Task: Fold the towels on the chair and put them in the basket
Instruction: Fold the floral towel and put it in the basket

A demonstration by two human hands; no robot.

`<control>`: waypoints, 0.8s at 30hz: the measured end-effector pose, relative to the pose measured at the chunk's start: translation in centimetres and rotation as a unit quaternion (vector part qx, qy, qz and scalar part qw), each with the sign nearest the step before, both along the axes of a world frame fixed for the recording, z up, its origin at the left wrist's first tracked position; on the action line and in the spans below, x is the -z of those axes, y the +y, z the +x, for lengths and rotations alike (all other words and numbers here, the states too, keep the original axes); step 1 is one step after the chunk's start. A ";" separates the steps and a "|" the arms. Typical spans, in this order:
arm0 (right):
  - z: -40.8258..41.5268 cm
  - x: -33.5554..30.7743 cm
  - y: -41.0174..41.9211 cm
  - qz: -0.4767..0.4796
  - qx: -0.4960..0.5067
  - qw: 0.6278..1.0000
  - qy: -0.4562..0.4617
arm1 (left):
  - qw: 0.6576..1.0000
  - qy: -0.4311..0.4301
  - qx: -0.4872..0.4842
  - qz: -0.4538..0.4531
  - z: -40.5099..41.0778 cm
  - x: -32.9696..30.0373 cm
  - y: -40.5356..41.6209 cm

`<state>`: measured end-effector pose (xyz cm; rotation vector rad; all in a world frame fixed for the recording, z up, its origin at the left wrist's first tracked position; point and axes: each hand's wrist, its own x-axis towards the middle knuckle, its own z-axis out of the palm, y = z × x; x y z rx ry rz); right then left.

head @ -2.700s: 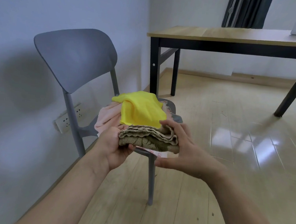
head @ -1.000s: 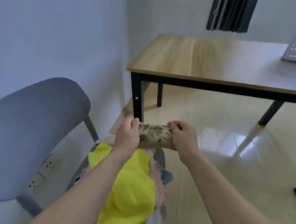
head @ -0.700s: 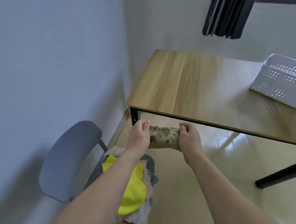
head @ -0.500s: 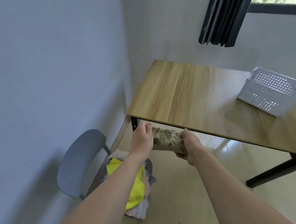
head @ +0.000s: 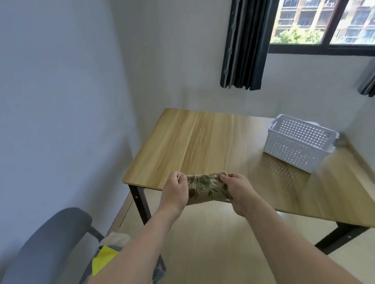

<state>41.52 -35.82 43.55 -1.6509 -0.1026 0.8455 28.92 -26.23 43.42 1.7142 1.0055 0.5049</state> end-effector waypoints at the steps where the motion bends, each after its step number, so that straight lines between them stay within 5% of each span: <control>1: 2.1 -0.2 -0.6 0.002 -0.009 1.000 -0.011 | 1.000 -0.006 -0.001 -0.021 1.7 -0.3 -0.6; 5: 9.6 -1.3 -2.7 -0.015 -0.055 0.998 -0.039 | 0.993 -0.032 -0.007 -0.111 7.5 -1.5 -2.8; 11: 17.3 -2.3 -3.3 -0.033 -0.130 0.991 -0.019 | 0.994 0.017 0.010 -0.107 14.2 -1.5 -2.8; 17: 26.8 -1.9 -4.5 -0.077 -0.187 0.975 -0.097 | 0.988 0.087 0.074 -0.099 22.8 -0.4 -2.7; 24: 42.6 -1.5 -6.0 -0.164 -0.340 0.910 -0.174 | 0.992 0.073 0.043 -0.096 37.1 0.6 -6.7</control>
